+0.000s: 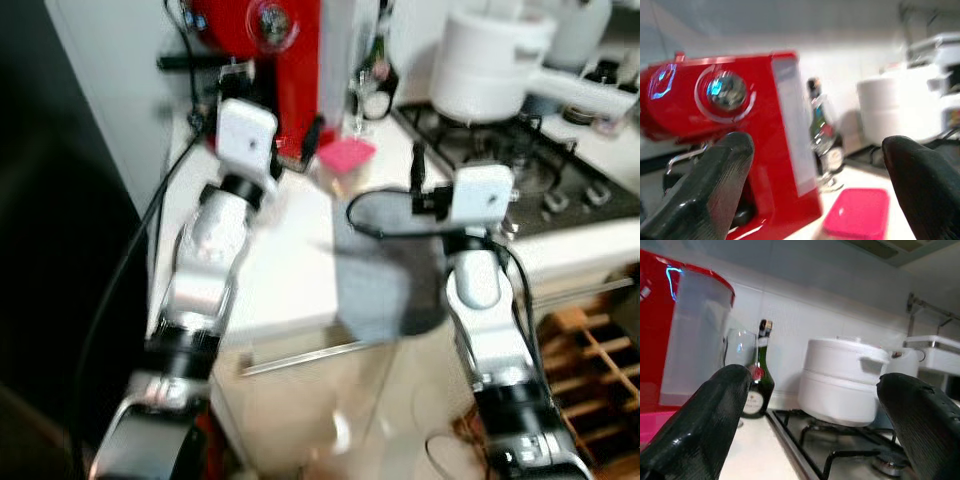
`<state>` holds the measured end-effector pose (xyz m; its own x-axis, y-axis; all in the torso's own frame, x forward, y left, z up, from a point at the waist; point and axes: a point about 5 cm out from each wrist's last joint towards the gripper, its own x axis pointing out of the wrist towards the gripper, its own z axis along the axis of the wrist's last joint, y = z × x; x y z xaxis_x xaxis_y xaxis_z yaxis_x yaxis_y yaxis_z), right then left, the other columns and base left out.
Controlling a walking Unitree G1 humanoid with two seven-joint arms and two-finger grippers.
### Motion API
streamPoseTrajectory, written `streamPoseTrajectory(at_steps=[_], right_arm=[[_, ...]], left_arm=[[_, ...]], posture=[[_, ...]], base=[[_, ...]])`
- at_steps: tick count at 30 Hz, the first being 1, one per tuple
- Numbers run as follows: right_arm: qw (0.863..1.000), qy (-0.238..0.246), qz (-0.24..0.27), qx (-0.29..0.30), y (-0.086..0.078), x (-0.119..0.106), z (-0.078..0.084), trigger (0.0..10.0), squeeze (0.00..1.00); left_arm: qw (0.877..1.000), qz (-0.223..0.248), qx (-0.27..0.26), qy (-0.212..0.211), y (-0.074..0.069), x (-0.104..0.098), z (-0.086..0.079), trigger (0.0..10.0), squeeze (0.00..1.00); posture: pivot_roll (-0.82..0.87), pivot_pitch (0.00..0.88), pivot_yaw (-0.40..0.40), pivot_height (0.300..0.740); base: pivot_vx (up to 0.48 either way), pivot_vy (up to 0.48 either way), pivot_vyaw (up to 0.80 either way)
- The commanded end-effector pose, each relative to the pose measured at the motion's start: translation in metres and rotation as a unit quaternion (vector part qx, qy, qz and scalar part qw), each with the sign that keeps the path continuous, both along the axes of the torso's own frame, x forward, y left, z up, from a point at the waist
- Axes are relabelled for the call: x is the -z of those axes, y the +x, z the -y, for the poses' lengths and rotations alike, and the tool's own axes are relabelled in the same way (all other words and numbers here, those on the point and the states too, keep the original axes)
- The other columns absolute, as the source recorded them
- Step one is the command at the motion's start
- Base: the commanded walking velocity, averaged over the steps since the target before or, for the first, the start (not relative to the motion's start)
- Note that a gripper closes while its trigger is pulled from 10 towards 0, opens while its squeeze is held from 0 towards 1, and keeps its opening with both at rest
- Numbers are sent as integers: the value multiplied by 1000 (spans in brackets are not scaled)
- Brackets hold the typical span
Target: Restocking fridge
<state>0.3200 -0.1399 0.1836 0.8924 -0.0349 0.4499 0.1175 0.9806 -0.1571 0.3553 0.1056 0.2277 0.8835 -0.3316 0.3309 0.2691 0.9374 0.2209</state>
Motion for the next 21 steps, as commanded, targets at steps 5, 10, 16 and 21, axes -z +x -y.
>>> streamPoseTrajectory(at_steps=[5,10,16,21], right_arm=[[1000,2,1,-14,1,0,-9,10000,102],[1000,-2,-3,-14,-5,2,-5,10000,98],[1000,-10,-9,-11,-20,5,-1,10000,98],[999,-25,-21,-5,-41,7,10,10000,102]], left_arm=[[998,-42,-45,8,11,14,-20,10000,0],[996,-90,-19,-23,41,9,-25,10000,0],[991,-118,33,-46,51,9,-15,10000,0],[984,-149,83,-43,51,21,-6,10000,0]], posture=[[-98,0,3,740],[-130,0,-6,740],[-198,0,6,740],[-267,0,3,740]], base=[[0,0,0],[0,0,0],[0,0,0],[0,0,0]])
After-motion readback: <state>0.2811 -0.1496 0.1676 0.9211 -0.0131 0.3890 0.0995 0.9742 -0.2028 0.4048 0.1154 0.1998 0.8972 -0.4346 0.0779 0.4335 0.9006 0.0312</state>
